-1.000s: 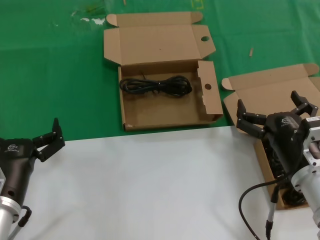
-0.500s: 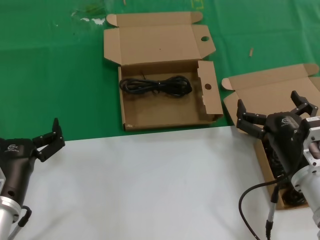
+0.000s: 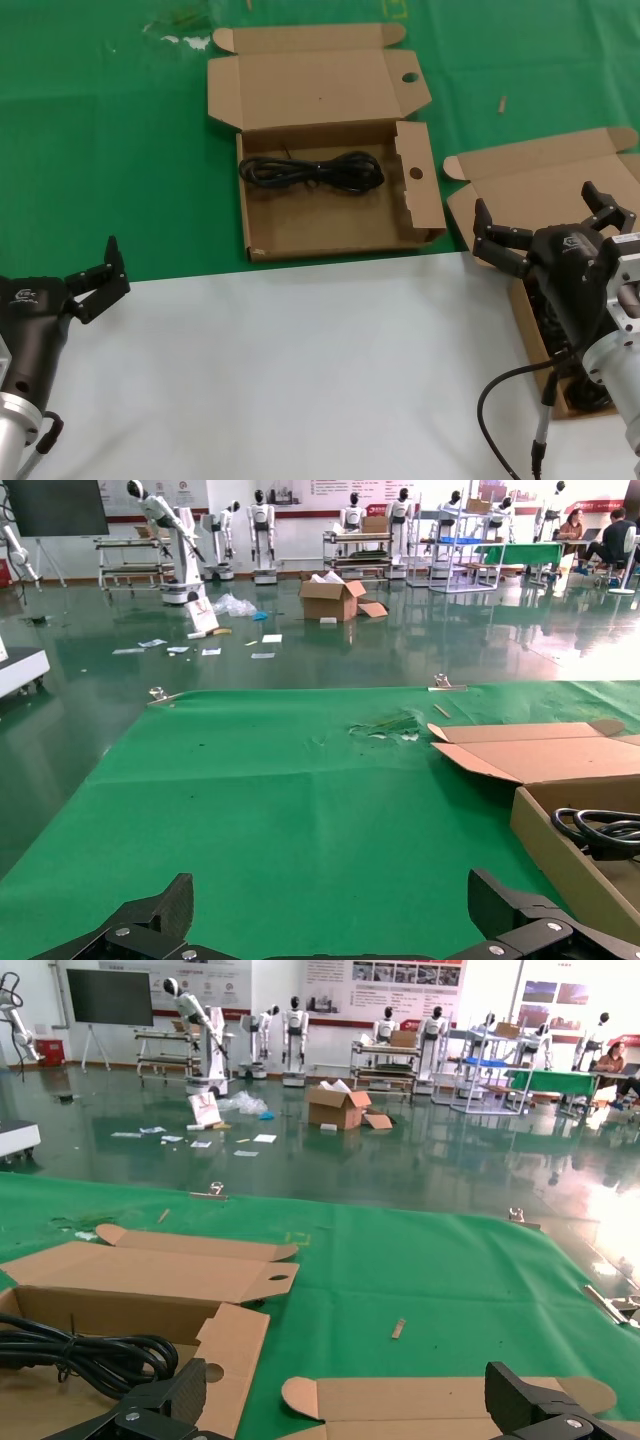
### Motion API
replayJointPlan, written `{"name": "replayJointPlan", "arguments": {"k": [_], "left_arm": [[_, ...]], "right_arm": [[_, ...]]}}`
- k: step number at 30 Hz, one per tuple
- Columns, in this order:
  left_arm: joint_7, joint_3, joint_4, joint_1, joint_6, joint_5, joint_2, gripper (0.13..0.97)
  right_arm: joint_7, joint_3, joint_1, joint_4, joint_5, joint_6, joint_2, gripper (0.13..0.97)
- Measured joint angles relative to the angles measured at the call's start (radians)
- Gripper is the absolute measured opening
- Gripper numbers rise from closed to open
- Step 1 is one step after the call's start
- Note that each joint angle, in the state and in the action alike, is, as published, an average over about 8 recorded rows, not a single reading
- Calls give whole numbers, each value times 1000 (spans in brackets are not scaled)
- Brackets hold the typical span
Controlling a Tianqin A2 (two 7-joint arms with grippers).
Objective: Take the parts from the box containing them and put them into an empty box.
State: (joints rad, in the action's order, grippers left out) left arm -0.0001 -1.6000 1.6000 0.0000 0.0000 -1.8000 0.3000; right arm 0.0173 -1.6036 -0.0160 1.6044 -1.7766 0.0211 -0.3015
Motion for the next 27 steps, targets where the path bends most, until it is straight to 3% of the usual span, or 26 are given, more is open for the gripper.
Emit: {"name": "replayJointPlan", "arguments": {"k": [27], "left_arm": [[1, 0, 0, 0, 0, 0, 0, 966]], "right_arm": [[0, 0, 0, 0, 0, 0, 0, 966]]}}
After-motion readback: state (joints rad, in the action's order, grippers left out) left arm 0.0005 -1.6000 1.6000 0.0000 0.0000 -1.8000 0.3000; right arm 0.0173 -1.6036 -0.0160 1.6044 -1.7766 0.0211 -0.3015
